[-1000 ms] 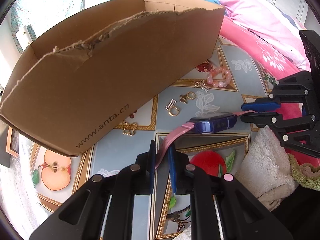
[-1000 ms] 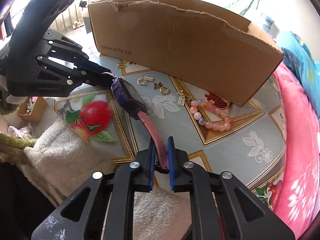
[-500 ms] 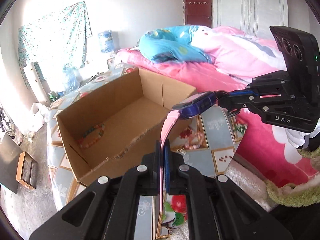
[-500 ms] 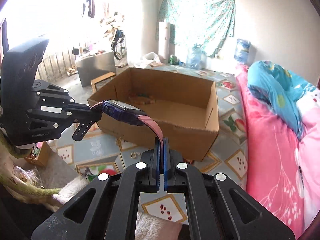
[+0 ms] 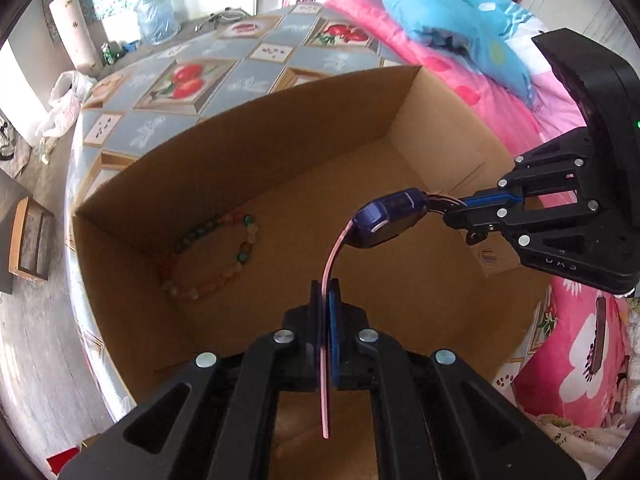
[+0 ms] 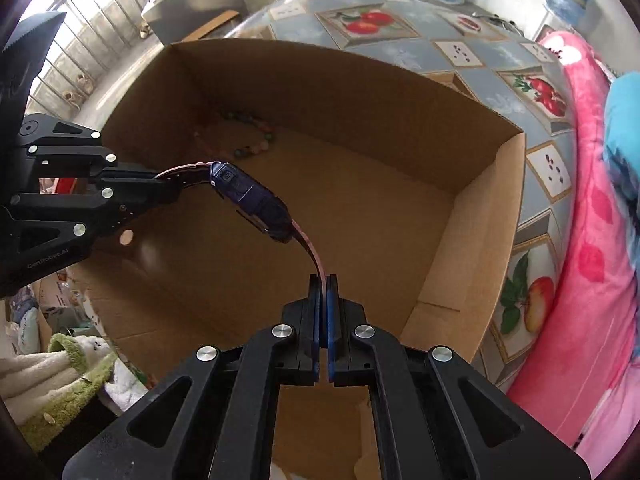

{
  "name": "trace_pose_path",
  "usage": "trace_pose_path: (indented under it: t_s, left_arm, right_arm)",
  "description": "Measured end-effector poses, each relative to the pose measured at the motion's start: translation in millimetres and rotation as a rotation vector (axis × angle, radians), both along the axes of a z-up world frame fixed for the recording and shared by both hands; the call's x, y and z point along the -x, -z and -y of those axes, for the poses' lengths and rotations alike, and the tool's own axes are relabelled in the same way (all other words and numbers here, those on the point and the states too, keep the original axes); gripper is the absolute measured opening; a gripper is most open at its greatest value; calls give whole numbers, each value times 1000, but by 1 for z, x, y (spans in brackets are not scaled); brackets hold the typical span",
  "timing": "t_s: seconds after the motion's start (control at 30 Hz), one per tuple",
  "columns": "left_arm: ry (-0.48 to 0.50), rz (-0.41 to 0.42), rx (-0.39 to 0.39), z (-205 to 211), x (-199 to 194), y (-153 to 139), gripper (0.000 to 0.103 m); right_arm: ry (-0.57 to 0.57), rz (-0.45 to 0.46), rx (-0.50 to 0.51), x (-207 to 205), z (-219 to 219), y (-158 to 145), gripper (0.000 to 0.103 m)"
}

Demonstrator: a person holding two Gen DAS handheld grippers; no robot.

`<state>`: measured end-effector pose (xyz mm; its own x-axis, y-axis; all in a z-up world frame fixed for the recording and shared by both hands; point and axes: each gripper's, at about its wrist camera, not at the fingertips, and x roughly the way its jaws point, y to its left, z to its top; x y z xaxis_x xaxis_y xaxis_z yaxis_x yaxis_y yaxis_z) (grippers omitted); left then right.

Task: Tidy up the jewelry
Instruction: 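Carry the pink watch into the box and open both grippers, then lift both grippers out of the box and back from it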

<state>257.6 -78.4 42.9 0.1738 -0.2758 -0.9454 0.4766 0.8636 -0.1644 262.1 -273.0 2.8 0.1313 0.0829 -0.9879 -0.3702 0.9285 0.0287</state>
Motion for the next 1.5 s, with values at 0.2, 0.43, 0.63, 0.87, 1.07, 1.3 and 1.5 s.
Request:
trace_pose_path:
  t_s: [0.2,0.43,0.63,0.87,1.07,1.3,1.5]
  left_arm:
    - [-85,-189,-40,1,-36,47,4]
    - [-138,-208,-37,-1,-38,57,7]
    - [-148,-104,-35,-5,-28,40,15]
    - [-149,45,27,-12,0,2,32]
    - [-110,-49,88,-1,5,-1,32]
    - [-127,-212,65,20,-15,32,32]
    - [-188,-213,24,20,-30,42,32]
  right_arm:
    - [-40,-37,103,-22,-8,34,5]
    - [-40,165,162,-10,-11,11,20]
    - [94,316,9,17,17,-41,21]
    - [223,506,-222,92,39,-104,22]
    - [329,582,-388,157,44,-107,24]
    - [356,520,-525,243,35,-58,25]
    - [356,383,-525,279,13,-15,27]
